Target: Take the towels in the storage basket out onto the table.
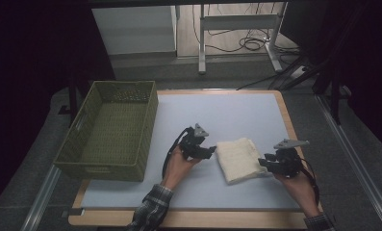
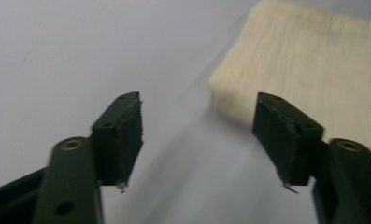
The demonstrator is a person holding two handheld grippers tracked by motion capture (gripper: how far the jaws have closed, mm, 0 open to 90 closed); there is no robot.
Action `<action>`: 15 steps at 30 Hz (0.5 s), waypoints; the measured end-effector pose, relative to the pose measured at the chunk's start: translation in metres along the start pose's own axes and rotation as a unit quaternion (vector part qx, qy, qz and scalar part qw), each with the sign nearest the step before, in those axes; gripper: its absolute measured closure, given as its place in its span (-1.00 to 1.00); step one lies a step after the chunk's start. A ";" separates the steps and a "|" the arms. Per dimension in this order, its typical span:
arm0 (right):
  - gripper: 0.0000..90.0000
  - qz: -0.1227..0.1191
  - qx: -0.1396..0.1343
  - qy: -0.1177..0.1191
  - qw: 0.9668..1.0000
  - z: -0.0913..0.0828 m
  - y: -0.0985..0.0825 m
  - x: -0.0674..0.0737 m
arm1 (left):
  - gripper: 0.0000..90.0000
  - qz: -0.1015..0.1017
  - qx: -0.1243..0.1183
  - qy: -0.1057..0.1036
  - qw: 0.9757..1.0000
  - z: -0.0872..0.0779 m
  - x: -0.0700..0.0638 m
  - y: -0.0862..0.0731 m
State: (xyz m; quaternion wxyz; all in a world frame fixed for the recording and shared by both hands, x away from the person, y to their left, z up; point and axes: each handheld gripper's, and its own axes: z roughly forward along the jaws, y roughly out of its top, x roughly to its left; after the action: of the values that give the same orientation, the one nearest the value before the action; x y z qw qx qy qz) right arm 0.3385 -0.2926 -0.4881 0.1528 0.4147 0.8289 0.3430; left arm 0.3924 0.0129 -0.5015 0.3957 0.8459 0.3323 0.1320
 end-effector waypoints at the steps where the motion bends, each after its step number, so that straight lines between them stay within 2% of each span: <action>1: 0.39 -0.004 0.000 -0.001 1.000 0.002 0.002 0.002 | -0.12 -0.001 0.003 -0.008 1.000 0.006 0.000 0.005; 4: 0.46 -0.015 -0.003 -0.007 1.000 0.009 0.011 0.005 | -0.10 -0.011 0.004 -0.009 1.000 0.020 0.000 0.011; 6: 0.47 -0.012 -0.009 -0.006 1.000 0.015 0.020 0.003 | -0.17 -0.025 -0.001 -0.012 1.000 0.023 0.000 0.011; 7: 0.47 -0.011 -0.010 -0.006 1.000 0.019 0.026 0.001 | -0.25 -0.025 -0.001 -0.010 1.000 0.024 -0.001 0.010; 10: 0.43 -0.004 -0.013 -0.003 1.000 0.035 0.041 -0.005 | -0.42 -0.007 0.005 0.019 1.000 0.020 -0.005 0.005; 13: 0.40 0.006 -0.002 0.001 1.000 0.055 0.051 -0.008 | -0.57 -0.012 0.006 0.027 1.000 0.014 -0.002 -0.002; 14: 0.50 0.007 0.008 0.000 1.000 0.062 0.052 -0.009 | -0.60 -0.012 0.005 0.029 0.999 0.011 0.000 -0.004; 15: 0.68 0.008 0.021 -0.002 1.000 0.068 0.052 -0.009 | -0.63 -0.015 0.001 0.032 0.999 0.008 0.001 -0.006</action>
State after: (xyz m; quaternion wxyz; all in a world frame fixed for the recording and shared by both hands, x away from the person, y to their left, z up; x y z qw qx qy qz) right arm 0.4106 -0.2479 -0.5011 0.1432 0.4253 0.8323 0.3254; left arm 0.3944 0.0118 -0.5117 0.3854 0.8367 0.3577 0.1529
